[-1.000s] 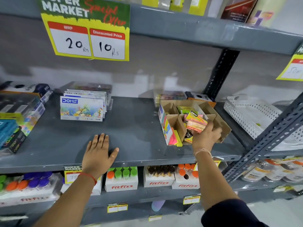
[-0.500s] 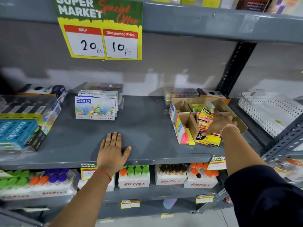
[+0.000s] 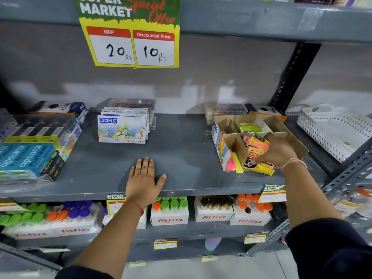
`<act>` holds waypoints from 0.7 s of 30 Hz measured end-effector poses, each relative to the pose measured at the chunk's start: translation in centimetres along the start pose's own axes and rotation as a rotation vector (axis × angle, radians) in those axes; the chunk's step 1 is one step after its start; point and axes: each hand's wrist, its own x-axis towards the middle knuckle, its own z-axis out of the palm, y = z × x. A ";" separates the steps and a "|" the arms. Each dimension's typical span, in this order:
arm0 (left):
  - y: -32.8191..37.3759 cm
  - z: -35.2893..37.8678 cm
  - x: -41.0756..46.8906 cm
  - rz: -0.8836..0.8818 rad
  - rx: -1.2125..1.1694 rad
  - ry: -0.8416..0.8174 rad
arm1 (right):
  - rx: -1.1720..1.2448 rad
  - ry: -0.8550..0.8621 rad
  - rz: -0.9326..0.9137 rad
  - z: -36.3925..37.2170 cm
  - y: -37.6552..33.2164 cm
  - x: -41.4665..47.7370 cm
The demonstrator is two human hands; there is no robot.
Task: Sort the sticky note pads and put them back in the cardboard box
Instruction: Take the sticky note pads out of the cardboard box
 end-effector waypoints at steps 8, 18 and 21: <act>-0.2 0.0 0.1 0.005 0.006 -0.033 | -0.038 0.360 0.056 -1.7 -1.3 -2.7; -0.4 0.1 0.2 0.013 0.043 -0.068 | 0.829 0.196 -0.053 -2.6 -10.4 -5.1; -0.4 0.1 0.3 0.011 0.035 -0.045 | 0.875 0.079 -0.040 0.0 -11.7 -5.0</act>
